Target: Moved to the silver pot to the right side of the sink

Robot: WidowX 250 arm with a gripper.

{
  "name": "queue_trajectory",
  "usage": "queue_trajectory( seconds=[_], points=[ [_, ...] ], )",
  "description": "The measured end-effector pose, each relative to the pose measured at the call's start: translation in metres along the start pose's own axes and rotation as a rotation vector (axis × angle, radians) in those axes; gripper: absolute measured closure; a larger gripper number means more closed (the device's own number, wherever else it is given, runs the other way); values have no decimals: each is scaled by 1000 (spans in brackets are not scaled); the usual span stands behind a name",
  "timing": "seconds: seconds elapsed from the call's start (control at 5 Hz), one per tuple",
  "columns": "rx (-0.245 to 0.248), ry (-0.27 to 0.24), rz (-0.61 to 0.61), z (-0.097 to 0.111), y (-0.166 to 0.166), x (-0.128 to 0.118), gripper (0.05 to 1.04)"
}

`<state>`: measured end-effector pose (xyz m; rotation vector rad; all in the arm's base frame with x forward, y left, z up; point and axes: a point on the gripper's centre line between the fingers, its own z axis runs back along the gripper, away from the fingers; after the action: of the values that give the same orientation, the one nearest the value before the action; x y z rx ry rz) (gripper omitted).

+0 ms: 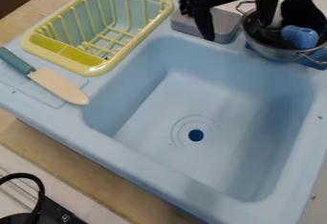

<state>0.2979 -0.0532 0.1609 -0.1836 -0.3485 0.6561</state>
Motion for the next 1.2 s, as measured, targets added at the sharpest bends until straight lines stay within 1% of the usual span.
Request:
queue_trajectory(
  seconds=[0.2, 0.4, 0.6, 0.8, 1.0, 1.2],
  points=[
    [-29, -16, 4, -11, 4, 0, 91],
    [-47, -22, 22, -17, 3, 6, 91],
    [-29, -5, 34, -29, 3, 6, 91],
    [-24, -5, 51, -34, 3, 7, 91],
    [-30, 16, 60, -44, 1, 7, 134],
    [-11, 38, 37, -48, -4, 10, 407]
  ],
)
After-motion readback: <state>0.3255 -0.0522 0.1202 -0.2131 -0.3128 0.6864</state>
